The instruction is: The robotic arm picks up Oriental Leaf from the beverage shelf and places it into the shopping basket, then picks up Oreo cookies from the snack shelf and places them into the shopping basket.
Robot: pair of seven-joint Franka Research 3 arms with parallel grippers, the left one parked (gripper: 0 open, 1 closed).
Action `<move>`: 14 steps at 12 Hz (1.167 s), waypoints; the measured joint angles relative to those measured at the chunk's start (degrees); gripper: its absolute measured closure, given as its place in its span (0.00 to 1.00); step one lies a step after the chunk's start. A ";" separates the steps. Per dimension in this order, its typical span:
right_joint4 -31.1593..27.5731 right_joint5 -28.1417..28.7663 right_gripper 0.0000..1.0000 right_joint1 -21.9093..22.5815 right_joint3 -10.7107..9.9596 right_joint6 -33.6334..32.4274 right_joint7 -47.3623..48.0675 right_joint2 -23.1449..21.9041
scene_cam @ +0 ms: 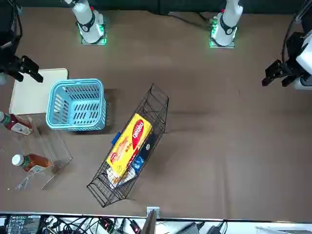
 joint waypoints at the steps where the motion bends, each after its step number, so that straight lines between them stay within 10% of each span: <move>1: 0.00 0.00 0.00 0.00 0.00 0.00 0.00 0.00; 14: 0.00 0.00 0.00 0.04 0.06 0.03 -0.06 0.00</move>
